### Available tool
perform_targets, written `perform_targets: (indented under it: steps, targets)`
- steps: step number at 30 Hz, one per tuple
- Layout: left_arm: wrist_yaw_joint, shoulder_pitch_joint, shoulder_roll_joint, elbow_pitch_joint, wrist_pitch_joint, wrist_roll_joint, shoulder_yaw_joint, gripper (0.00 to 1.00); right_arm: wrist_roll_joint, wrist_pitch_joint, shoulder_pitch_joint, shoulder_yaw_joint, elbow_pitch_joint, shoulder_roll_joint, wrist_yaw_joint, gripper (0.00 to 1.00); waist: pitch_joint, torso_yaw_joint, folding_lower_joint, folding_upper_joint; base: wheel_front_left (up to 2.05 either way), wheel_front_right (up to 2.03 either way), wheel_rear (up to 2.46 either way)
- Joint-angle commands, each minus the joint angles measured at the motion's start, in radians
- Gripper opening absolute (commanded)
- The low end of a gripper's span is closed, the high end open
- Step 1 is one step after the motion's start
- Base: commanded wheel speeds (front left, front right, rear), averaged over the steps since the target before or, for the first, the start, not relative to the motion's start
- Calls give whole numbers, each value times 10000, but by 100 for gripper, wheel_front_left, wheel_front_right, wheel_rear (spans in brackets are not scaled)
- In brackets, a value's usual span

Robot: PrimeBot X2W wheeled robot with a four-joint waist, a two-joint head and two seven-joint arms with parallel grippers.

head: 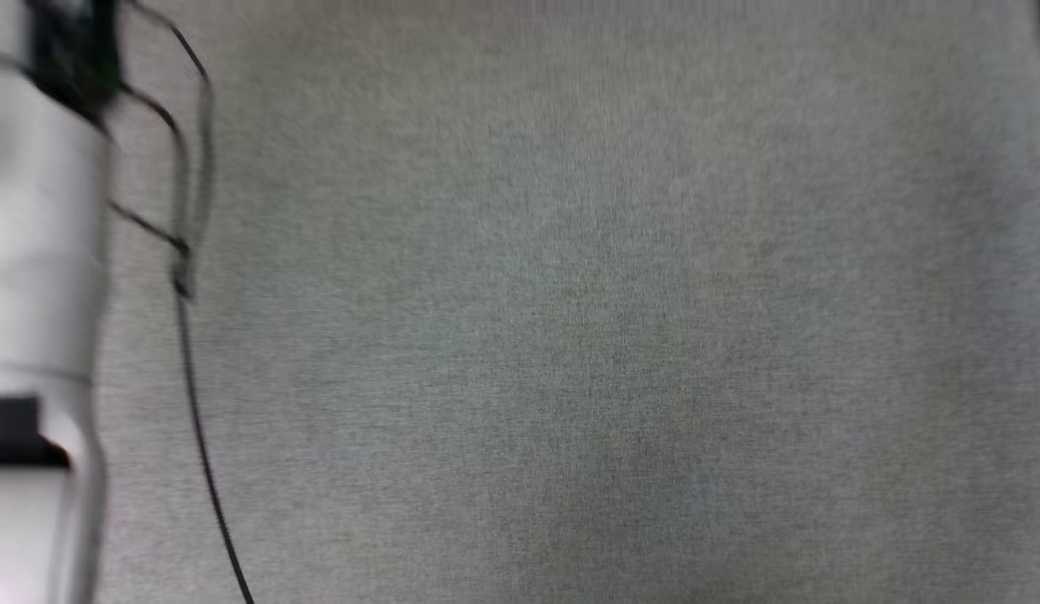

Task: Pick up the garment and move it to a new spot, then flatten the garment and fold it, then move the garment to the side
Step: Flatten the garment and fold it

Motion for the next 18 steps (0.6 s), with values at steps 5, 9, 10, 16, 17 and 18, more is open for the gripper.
perform_targets:
  steps: [5, 9, 10, 16, 17, 18]
  targets:
    - [-56, 1747, -198, -319, -315, -162, -41, 0, 551, -313, 1954, 266, -137, -91, -3, 0, -1419, 163, -1, 0, 0, 0, 0]
    - [5, 3344, -238, -725, -445, -307, 77, 0, 1010, -555, 3582, 485, -253, -182, -3, 0, -2271, 122, -1, 0, 0, 0, 0]
    - [39, 3795, -248, -868, -476, -343, 123, 0, 1148, -626, 4012, 527, -316, -187, -3, 0, -2489, 116, -1, 0, 0, 0, 0]
    - [407, 6444, -178, -1975, -508, -476, 254, 0, 1606, -726, 6378, 689, -858, -296, -3, 0, -3558, 99, -1, 0, 0, 0, 0]
    - [507, 6875, -165, -2197, -507, -519, 296, 0, 1648, -738, 6744, 676, -994, -324, -3, 0, -3720, 100, -1, 0, 0, 0, 0]
    - [612, 7337, -154, -2406, -503, -538, 310, 0, 1738, -745, 7154, 646, -1105, -303, -3, 0, -3919, 106, -1, 0, 0, 0, 0]
